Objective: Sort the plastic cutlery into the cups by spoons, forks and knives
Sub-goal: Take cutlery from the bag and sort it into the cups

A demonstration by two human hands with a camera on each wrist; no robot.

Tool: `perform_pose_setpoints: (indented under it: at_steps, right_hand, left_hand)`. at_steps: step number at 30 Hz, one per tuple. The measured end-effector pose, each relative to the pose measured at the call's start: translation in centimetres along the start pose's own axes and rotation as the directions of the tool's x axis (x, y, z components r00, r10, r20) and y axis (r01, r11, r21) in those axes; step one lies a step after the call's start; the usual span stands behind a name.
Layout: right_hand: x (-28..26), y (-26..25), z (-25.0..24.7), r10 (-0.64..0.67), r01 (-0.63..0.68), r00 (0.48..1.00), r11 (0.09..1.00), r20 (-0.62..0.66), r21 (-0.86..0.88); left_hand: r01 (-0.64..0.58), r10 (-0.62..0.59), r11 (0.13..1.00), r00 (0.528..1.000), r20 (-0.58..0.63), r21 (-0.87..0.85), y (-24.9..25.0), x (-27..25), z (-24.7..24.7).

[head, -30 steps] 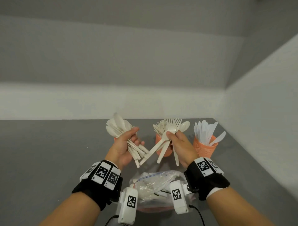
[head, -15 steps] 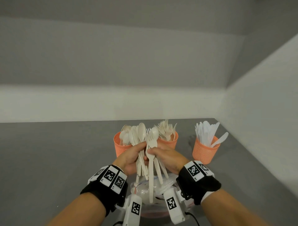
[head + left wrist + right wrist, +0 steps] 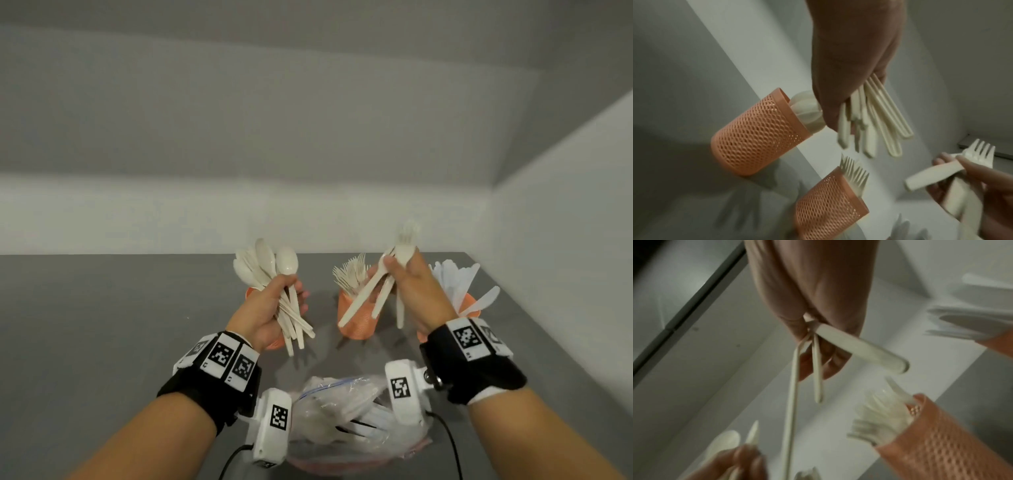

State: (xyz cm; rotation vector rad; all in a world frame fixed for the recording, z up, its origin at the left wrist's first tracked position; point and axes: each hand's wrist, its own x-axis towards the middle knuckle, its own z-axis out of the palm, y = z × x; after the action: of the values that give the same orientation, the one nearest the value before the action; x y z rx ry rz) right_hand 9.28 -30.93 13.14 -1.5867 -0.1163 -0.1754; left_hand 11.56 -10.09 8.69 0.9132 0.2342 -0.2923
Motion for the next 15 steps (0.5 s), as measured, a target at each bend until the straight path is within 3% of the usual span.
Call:
perform_pose_setpoints:
  at_steps: [2, 7, 10, 15]
  right_hand:
    - [1.6, 0.1, -0.6, -0.087, 0.08, 0.993, 0.993, -0.081, -0.091]
    - [5.3, 1.8, -0.2, -0.176, 0.115, 0.967, 0.946, -0.182, -0.303]
    - [7.0, 3.3, 0.3, -0.205, 0.136, 0.945, 0.955, -0.253, -0.265]
    - [7.2, 6.9, 0.9, -0.08, 0.042, 0.97, 0.985, -0.23, -0.165]
  left_hand:
    - [-0.002, 0.002, 1.0, 0.999, 0.038, 0.022, -0.3, -0.2, 0.5]
    - [0.0, -0.003, 1.0, 0.993, 0.116, 0.021, -0.1, -0.7, 1.3]
    - [-0.03, 0.023, 0.999, 0.989, 0.149, 0.044, 0.7, -0.5, 1.4]
    - [0.011, -0.025, 0.996, 0.985, 0.169, 0.084, 1.0, -0.3, 1.6]
